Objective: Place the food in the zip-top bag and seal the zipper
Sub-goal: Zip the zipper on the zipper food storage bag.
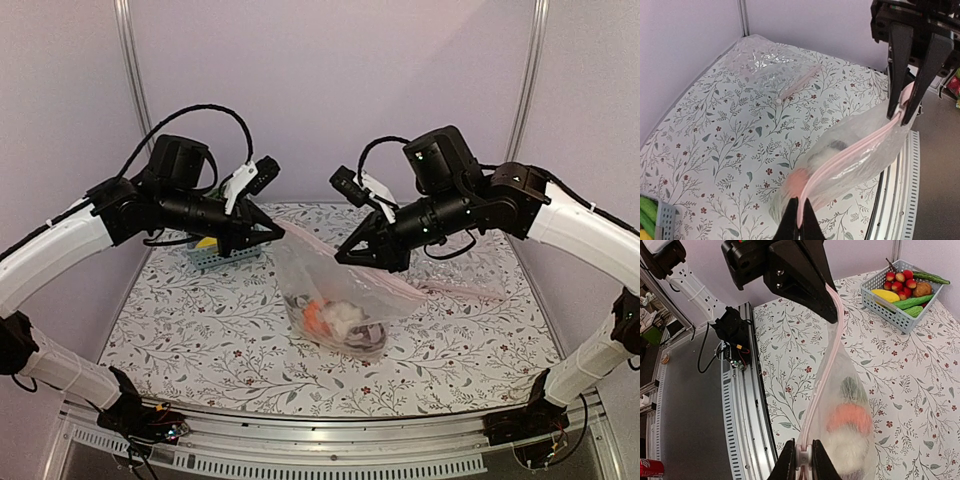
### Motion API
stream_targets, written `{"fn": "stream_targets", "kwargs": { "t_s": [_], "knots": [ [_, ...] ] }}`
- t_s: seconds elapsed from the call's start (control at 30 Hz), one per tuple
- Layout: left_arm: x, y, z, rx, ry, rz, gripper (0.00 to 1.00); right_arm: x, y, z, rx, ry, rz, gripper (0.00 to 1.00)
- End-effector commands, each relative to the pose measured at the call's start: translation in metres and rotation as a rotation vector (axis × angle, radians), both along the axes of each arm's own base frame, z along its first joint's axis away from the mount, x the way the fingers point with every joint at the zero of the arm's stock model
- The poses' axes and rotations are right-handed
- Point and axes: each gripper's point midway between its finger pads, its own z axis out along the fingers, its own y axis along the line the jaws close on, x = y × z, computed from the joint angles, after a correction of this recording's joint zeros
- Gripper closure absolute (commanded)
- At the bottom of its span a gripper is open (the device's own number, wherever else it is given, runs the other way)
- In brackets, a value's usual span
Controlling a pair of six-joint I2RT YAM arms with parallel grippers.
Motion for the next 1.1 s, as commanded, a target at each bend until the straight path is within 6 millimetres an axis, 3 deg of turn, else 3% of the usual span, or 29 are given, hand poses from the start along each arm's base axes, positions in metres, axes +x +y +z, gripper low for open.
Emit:
{"fn": "stream_targets", "kwargs": {
  "t_s": [0.0,0.43,0.53,0.6,0.73,0.93,1.07],
  "knots": [
    [0.031,0.021,-0.007,0.035,0.013,0.152,1.00,-0.007,-0.018,0.001,-0.025,0.017,-0.028,0.89],
    [0.051,0.035,-0.008,0.019,0.042,0.240,1.00,-0.007,-0.027,0.002,-0.026,0.002,-0.062,0.89],
    [0.044,0.029,-0.005,-0.007,0.051,0.187,1.00,-0.004,-0.026,0.005,-0.015,-0.002,-0.074,0.87],
    [0.035,0.024,-0.003,-0.030,0.057,0.131,1.00,0.001,-0.023,0.009,0.006,0.010,-0.111,0.80],
    [0.016,0.016,0.008,-0.091,0.051,0.019,1.00,0.027,-0.018,0.015,0.037,0.058,-0.276,0.73],
    [-0.002,0.015,0.019,-0.140,0.014,-0.060,1.00,0.048,-0.014,0.007,0.049,0.180,-0.336,0.65],
    [-0.006,0.015,0.019,-0.142,0.008,-0.078,1.00,0.043,-0.012,0.008,0.065,0.231,-0.264,0.55]
  ]
}}
